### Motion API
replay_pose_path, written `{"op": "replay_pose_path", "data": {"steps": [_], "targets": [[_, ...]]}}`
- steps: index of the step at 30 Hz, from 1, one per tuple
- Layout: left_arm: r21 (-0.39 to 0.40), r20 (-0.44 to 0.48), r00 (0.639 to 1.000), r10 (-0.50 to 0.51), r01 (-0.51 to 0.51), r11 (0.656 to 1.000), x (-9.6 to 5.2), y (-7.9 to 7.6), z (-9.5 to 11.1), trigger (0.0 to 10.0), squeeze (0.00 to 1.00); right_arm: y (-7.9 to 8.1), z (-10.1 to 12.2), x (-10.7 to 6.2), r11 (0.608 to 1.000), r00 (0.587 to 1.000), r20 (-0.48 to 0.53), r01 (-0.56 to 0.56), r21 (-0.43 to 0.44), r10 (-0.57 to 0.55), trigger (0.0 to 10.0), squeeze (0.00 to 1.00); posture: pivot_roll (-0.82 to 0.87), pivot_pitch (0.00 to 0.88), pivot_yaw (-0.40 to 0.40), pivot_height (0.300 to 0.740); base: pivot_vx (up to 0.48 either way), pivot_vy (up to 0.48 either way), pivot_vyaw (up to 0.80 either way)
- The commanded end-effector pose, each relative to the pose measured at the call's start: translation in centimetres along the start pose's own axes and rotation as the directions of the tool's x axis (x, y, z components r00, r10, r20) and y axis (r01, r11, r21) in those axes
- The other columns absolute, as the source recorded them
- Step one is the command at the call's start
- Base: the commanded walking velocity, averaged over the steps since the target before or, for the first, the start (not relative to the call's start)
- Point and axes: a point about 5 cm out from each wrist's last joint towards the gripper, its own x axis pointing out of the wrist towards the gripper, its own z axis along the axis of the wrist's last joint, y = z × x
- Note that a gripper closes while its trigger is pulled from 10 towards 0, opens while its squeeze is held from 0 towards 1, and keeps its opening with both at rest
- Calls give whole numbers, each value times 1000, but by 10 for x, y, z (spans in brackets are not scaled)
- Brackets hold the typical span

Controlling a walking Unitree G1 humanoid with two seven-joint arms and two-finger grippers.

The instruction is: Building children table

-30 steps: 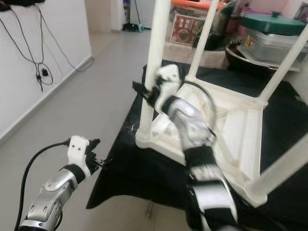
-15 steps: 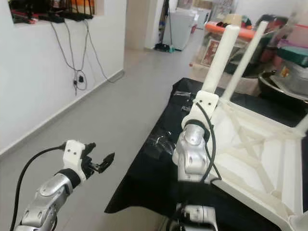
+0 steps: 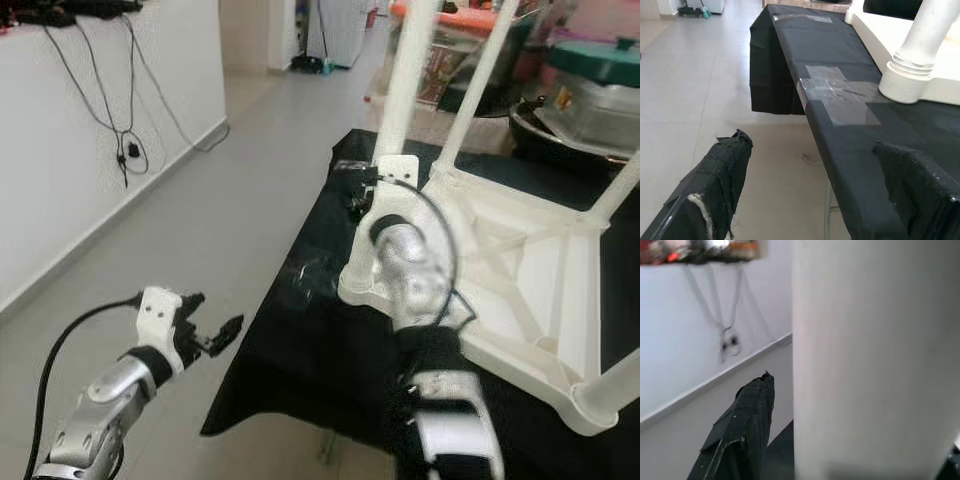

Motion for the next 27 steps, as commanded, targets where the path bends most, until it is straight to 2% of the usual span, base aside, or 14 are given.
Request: {"op": "replay_pose_path", "data": {"steps": [1, 2, 6, 7, 8, 12, 16, 17, 19, 20, 21, 23, 24, 27], "targets": [[-4, -11, 1000, -7, 7, 1000, 0, -2, -2, 10000, 0, 7, -16, 4, 998, 996, -68, -61, 9, 62, 10000, 102, 9, 0, -86, 740, 0, 0, 0], [-4, -9, 1000, -8, 8, 1000, 1, -3, -2, 10000, 0, 9, -22, 6, 996, 992, -90, -92, 20, 93, 10000, 1000, 16, 0, -85, 740, 0, 0, 0], [-5, -7, 1000, -10, 10, 1000, 2, -4, -1, 10000, 0, 11, -29, 8, 994, 988, -111, -107, 19, 109, 10000, 1000, 24, 0, -84, 740, 0, 0, 0], [-4, -5, 1000, -12, 12, 1000, 2, -5, 0, 10000, 0, 14, -32, 9, 989, 984, -103, -141, 38, 145, 0, 145, 29, 0, -86, 740, 0, 0, 0], [-2, -7, 1000, -11, 11, 1000, 1, -4, 0, 10000, 0, 17, -33, 10, 983, 980, -87, -174, 62, 179, 0, 0, 29, 0, -88, 740, 0, 0, 0], [-1, -9, 1000, -9, 9, 1000, 0, -2, 0, 10000, 0, 17, -33, 11, 985, 983, -81, -160, 67, 165, 0, 0, 26, 0, -87, 740, 0, 0, 0], [-1, -14, 1000, 1, -1, 1000, -2, 0, -2, 10000, 0, -5, -40, 8, 972, 962, -150, 233, 11, -229, 0, 0, 19, 0, -90, 740, 0, 0, 0], [-2, -14, 1000, 1, -1, 1000, -2, -1, -2, 10000, 0, -18, -47, 1, 903, 889, -189, 429, 23, -418, 0, 0, 18, 0, -86, 740, 0, 0, 0], [-2, -14, 1000, 1, -1, 1000, -2, -1, -2, 10000, 0, -18, -47, 1, 903, 889, -189, 429, 23, -418, 0, 0, 18, 0, -86, 740, 0, 0, 0], [-4, -14, 1000, -4, 4, 1000, -1, -3, -2, 10000, 0, -22, -57, -14, 800, 783, -212, 600, 14, -584, 0, 0, 20, 0, -85, 740, 0, 0, 0], [-7, -14, 1000, -7, 7, 1000, -1, -5, -2, 10000, 0, -18, -65, -30, 712, 697, -226, 702, 23, -680, 2275, 0, 20, 0, -83, 740, 0, 0, 0], [-7, -14, 1000, -7, 7, 1000, -1, -5, -2, 10000, 0, -18, -65, -30, 712, 697, -226, 702, 23, -680, 2275, 0, 20, 0, -83, 740, 0, 0, 0], [-9, -17, 1000, -8, 7, 1000, -2, -4, -3, 10000, 0, -7, -71, -44, 657, 642, -244, 753, 24, -727, 10000, 0, 10, 0, -75, 740, 0, 0, 0], [-9, -20, 1000, -7, 7, 1000, -3, -3, -3, 10000, 0, 3, -72, -52, 652, 640, -240, 758, 35, -730, 10000, 0, 1, 0, -70, 740, 0, 0, 0]]}}
